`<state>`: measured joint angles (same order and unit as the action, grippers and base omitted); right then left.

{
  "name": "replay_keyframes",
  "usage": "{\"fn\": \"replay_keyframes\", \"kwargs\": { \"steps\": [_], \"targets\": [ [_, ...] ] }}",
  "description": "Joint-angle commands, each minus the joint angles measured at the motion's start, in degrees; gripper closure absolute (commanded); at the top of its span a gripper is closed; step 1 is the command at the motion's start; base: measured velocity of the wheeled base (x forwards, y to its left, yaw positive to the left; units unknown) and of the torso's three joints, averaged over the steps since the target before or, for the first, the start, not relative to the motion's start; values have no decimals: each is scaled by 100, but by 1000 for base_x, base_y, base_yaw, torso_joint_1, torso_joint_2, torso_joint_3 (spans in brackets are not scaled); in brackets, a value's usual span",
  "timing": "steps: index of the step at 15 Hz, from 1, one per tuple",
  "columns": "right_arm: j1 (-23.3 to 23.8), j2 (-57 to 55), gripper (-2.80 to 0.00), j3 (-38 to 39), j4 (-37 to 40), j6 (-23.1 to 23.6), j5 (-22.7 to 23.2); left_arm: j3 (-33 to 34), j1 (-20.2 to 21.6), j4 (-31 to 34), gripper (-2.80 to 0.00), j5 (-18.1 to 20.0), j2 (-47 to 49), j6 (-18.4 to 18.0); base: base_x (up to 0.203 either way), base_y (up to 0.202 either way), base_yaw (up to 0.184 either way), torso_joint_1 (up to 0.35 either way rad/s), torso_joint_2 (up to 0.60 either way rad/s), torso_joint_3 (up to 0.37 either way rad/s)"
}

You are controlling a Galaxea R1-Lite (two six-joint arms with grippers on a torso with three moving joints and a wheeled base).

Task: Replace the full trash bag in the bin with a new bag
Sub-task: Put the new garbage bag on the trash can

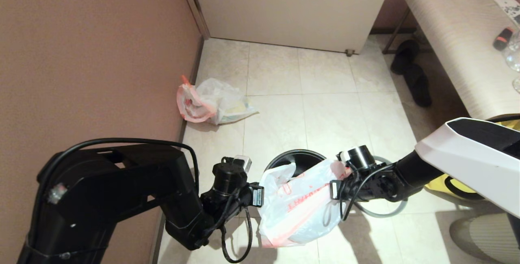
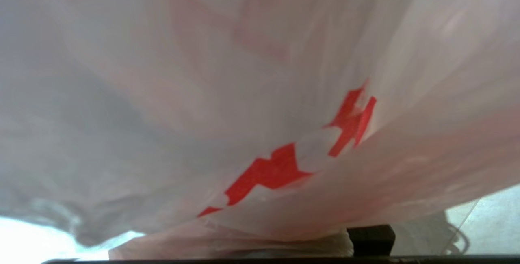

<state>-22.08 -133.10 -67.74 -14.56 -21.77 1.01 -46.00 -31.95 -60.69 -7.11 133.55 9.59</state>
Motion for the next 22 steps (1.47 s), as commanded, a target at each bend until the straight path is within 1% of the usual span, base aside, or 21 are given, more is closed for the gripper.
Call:
{"fn": "replay_keyframes", "kwargs": {
  "steps": [1,5,9,13,18,21,22],
  "targets": [
    [-7,-14,0,-2,-21,-11,13,-15,-92,-39,0,16,-67,7,0,0,0,0,0,0],
    [-16,-15,0,-2,-21,-11,13,108,-241,-39,0,-10,-206,16,0,0,0,0,0,0],
    [-7,-32,0,-8,-21,-11,13,152,-321,-48,0,-10,-207,25,0,0,0,0,0,0],
    [-7,-41,0,-11,-21,-11,13,333,-426,-65,0,-19,-153,26,0,0,0,0,0,0],
    [-43,-6,0,6,-7,-11,13,-10,-366,-12,0,-34,204,-36,0,0,0,0,0,0],
    [-64,86,0,89,-16,-20,42,-445,-373,434,0,-29,492,-71,0,0,0,0,0,0],
    [-71,150,0,139,-25,-20,81,-507,-381,496,0,-13,540,-64,0,0,0,0,0,0]
  ]
}}
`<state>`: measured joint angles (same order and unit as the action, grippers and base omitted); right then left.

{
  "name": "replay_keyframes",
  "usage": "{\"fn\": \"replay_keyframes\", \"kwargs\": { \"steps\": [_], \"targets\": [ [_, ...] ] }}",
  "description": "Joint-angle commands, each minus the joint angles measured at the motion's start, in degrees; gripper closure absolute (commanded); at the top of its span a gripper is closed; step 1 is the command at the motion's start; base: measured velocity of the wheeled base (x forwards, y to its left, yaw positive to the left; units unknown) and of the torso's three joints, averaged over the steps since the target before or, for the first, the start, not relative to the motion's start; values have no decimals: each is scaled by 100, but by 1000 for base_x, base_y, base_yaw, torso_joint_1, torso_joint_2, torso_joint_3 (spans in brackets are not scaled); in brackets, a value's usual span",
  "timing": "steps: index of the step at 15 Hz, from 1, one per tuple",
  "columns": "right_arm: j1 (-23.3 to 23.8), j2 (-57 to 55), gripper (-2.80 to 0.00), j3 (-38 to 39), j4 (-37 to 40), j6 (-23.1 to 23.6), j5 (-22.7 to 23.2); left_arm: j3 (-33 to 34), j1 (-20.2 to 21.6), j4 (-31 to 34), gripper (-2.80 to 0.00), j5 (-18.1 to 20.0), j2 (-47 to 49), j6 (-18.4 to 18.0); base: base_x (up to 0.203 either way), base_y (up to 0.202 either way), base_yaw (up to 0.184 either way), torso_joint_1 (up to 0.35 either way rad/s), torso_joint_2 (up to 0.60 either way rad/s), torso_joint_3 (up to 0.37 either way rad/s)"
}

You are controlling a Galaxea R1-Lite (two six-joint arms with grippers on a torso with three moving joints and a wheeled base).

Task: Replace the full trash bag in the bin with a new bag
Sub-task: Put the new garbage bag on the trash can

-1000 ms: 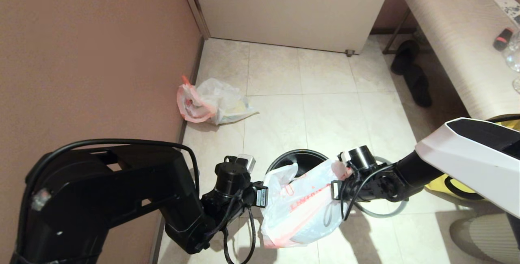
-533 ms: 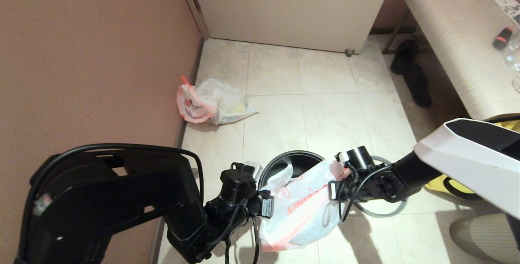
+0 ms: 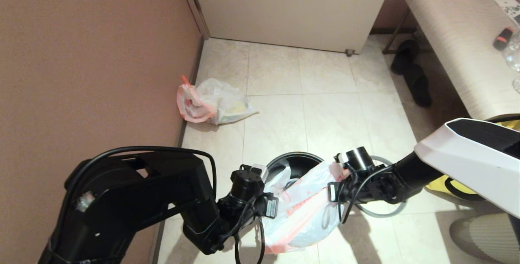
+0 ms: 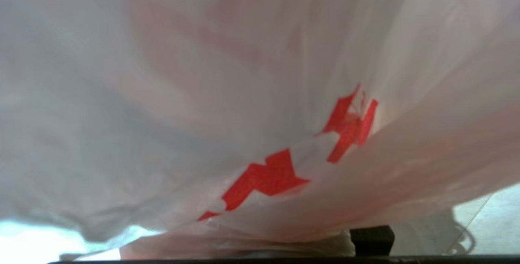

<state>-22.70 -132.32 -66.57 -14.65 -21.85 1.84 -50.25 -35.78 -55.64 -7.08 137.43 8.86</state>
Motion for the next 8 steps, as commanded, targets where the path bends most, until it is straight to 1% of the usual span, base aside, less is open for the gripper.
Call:
{"fn": "replay_keyframes", "kwargs": {
  "steps": [1,3,5,7,8],
  "targets": [
    [-14,154,0,99,-26,-13,115,-83,-24,-8,0,-4,162,11,0,0,0,0,0,0],
    [-15,296,0,248,-111,-13,399,-82,-106,1,0,7,203,10,0,0,0,0,0,0],
    [-15,455,0,580,-525,35,732,-153,-183,1,0,14,255,10,0,0,0,0,0,0],
    [-22,570,0,875,-800,350,1022,-202,-207,46,0,14,220,10,0,0,0,0,0,0],
    [-24,606,0,913,-811,392,1073,-223,-228,134,0,14,196,10,0,0,0,0,0,0]
  ]
}}
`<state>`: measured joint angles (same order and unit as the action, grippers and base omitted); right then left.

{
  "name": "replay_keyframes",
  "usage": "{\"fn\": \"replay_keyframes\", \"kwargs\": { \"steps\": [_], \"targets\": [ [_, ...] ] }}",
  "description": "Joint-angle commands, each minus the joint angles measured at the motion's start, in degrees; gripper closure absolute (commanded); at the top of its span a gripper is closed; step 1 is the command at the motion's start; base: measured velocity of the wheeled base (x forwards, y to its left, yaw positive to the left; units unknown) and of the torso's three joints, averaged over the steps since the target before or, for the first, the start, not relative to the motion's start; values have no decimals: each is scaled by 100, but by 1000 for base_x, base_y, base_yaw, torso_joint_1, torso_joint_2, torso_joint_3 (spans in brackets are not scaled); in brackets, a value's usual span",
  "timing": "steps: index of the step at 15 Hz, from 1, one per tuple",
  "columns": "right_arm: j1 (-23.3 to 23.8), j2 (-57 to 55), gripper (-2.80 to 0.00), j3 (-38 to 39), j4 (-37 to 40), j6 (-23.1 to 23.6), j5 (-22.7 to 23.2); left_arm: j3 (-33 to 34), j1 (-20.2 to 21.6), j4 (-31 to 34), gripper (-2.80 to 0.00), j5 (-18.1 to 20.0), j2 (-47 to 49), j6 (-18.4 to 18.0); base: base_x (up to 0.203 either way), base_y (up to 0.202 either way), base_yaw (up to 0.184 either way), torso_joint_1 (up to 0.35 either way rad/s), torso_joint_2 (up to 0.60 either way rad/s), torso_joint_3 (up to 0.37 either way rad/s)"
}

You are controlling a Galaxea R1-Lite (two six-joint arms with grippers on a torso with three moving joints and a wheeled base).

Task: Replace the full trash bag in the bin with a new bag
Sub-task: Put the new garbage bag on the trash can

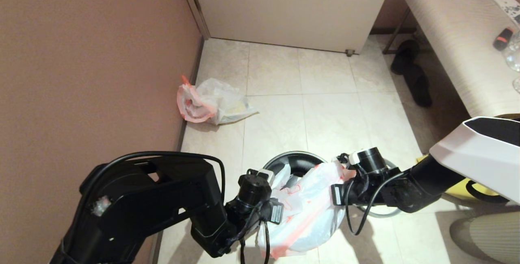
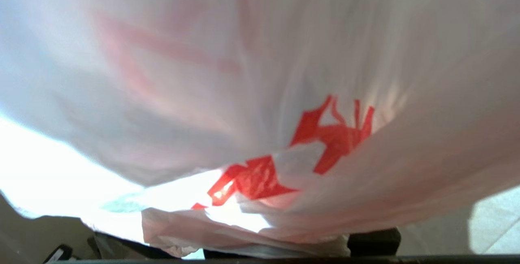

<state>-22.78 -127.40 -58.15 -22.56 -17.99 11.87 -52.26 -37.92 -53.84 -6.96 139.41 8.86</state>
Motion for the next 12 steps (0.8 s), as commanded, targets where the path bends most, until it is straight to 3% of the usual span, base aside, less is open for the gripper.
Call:
{"fn": "replay_keyframes", "kwargs": {
  "steps": [1,3,5,7,12],
  "targets": [
    [-16,158,0,122,-28,20,110,-39,-44,-3,0,2,-7,10,0,0,0,0,0,0],
    [-16,258,0,257,-26,203,414,-30,-116,7,0,-7,-103,10,0,0,0,0,0,0],
    [-92,260,0,380,-28,537,457,31,-388,23,0,-38,-345,7,0,0,0,0,0,0],
    [-112,260,0,409,-29,554,456,83,-616,130,0,-67,-546,9,0,0,0,0,0,0],
    [-116,348,0,462,-29,552,518,-12,-538,155,0,-77,-301,1,0,0,0,0,0,0]
  ]
}}
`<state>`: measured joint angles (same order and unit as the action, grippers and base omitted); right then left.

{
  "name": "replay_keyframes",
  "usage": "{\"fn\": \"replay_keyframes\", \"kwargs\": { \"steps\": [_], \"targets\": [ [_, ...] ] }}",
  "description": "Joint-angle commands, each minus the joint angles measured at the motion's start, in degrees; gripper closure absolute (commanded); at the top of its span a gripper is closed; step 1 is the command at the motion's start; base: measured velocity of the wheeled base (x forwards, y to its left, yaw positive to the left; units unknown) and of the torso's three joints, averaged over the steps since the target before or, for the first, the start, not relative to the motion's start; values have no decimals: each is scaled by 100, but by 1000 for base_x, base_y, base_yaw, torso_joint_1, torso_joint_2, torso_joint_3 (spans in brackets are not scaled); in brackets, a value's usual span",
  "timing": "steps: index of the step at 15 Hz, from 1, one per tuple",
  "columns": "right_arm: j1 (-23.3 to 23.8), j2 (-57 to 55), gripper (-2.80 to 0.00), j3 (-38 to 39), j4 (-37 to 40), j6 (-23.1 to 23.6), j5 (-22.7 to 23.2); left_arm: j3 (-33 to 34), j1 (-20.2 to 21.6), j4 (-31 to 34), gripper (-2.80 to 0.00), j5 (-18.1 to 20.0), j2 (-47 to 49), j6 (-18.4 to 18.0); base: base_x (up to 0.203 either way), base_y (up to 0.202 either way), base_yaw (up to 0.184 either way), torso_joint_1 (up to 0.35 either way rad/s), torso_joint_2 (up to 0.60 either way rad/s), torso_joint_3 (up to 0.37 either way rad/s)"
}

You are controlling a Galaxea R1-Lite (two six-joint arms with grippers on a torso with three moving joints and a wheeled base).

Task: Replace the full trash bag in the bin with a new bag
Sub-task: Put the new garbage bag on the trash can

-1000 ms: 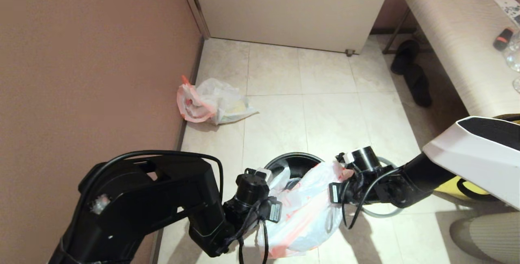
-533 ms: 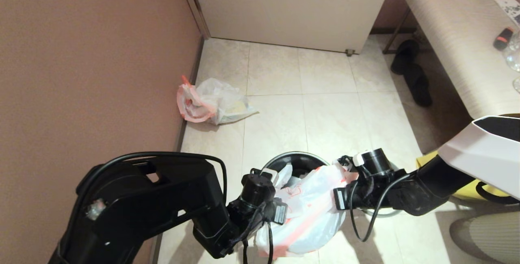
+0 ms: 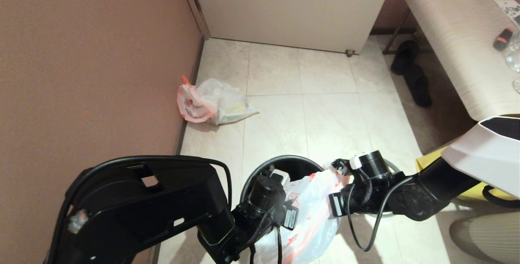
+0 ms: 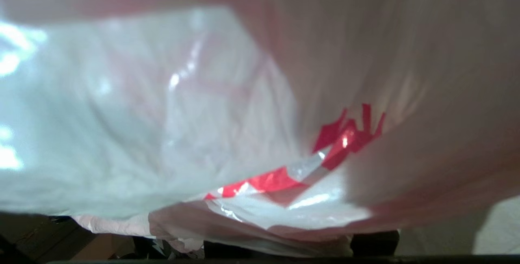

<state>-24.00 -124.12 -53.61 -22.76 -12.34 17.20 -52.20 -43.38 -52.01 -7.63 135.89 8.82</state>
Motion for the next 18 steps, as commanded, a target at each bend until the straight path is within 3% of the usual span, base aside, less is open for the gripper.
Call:
{"fn": "replay_keyframes", "kwargs": {
  "steps": [1,9,13,18],
  "targets": [
    [10,-5,0,0,-9,-6,-17,-18,14,-42,0,-10,32,14,0,0,0,0,0,0],
    [195,-332,0,-44,-647,-161,-85,282,148,10,0,-17,-1660,59,0,0,0,0,0,0],
    [307,-525,0,-63,-1562,-678,-104,352,181,931,0,125,-1867,150,0,0,0,0,0,0],
    [472,-693,0,-482,-2129,-1506,-689,423,107,1004,0,298,-1451,415,0,0,0,0,0,0]
  ]
}}
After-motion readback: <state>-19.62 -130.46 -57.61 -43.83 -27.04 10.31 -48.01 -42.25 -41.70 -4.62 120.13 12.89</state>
